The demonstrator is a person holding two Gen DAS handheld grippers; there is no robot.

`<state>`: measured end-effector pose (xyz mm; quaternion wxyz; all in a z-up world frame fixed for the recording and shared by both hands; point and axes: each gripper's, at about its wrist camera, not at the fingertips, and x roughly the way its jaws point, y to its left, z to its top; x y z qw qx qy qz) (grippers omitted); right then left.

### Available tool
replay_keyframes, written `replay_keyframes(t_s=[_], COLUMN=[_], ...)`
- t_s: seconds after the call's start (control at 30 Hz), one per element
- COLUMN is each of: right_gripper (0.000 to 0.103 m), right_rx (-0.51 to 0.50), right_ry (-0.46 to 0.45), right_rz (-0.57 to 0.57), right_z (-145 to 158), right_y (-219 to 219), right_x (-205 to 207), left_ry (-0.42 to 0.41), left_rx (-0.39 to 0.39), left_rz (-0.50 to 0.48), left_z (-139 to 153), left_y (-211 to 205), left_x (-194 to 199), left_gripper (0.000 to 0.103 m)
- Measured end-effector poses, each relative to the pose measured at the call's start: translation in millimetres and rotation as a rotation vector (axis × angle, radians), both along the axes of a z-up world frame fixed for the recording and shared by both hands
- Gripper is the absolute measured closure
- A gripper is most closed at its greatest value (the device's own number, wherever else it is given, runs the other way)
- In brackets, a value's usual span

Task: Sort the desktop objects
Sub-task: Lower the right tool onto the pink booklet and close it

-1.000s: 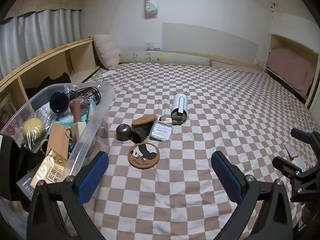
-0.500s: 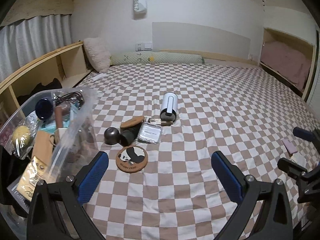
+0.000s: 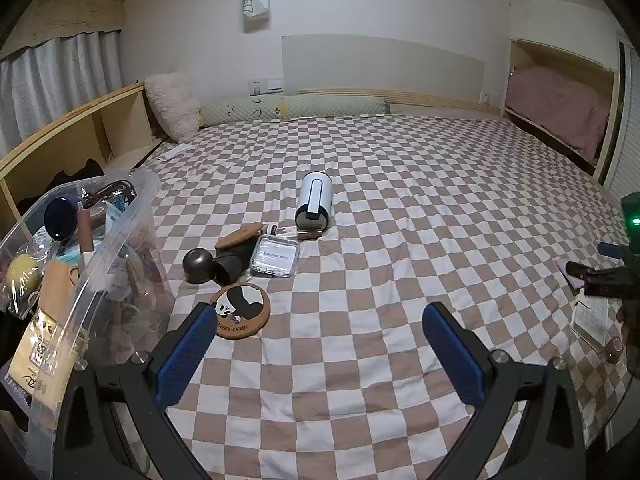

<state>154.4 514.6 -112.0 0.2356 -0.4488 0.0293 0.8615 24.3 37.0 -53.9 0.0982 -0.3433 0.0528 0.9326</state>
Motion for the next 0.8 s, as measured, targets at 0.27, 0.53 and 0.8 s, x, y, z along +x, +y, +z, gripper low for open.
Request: replay_keyframes(t_s=[0.27, 0.53, 0.8], right_gripper=[0.000, 0.000, 0.000], right_rx=[-0.029, -0.211, -0.351], right_ry=[-0.100, -0.110, -0.096], right_rz=[-0.290, -0.393, -0.256], right_z=[-42, -74, -94], right_y=[115, 176, 162], right_x=[24, 33, 14], left_ry=[-0.033, -0.064, -0.129], left_rx=[0.002, -0.019, 0.046], left_rz=[-0.005, -0.008, -0.003], left_z=[-9, -21, -30], left_y=[1, 1, -4], left_x=[-4, -10, -21], left_gripper=[0.000, 0.000, 0.000])
